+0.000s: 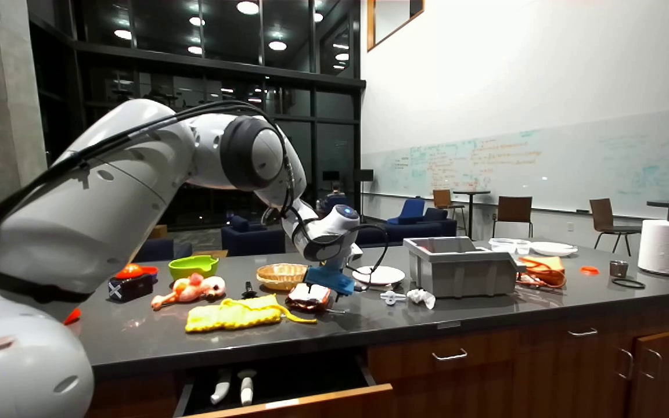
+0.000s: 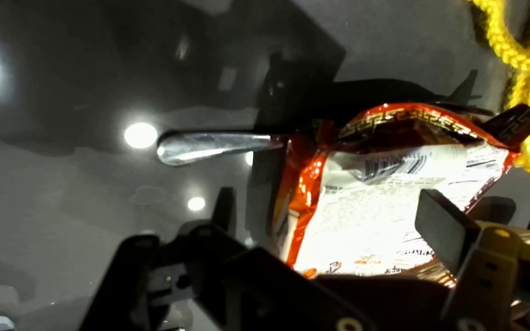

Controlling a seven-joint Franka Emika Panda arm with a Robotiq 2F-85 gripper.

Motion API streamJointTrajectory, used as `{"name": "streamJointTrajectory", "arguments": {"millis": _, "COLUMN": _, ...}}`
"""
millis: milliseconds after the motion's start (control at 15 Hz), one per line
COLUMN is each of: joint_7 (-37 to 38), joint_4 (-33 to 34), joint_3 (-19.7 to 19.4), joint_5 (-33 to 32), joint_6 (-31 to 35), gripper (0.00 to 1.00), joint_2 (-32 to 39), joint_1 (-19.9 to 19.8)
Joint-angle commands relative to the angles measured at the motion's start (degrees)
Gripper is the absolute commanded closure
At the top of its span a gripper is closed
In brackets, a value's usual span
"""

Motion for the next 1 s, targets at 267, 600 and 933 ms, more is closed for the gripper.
{"name": "streamJointTrajectory", "arguments": {"millis": 267, "joint_7": 3.5, "joint_4": 2.9, "joint_3": 3.5, "joint_5": -0.8, "joint_6": -1.9, "gripper": 0.0, "joint_2": 1.3, "joint_1": -3.2}}
{"name": "streamJointTrajectory", "arguments": {"millis": 600, "joint_7": 5.6, "joint_4": 0.7, "joint_3": 3.6, "joint_5": -0.7, "joint_6": -2.0, "gripper": 0.0, "joint_2": -0.2, "joint_1": -3.7}}
{"name": "streamJointTrajectory", "arguments": {"millis": 933, "joint_7": 7.1, "joint_4": -1.7, "joint_3": 4.1, "joint_5": -0.2, "joint_6": -2.7, "gripper": 0.0, "joint_2": -1.4, "joint_1": -4.3}}
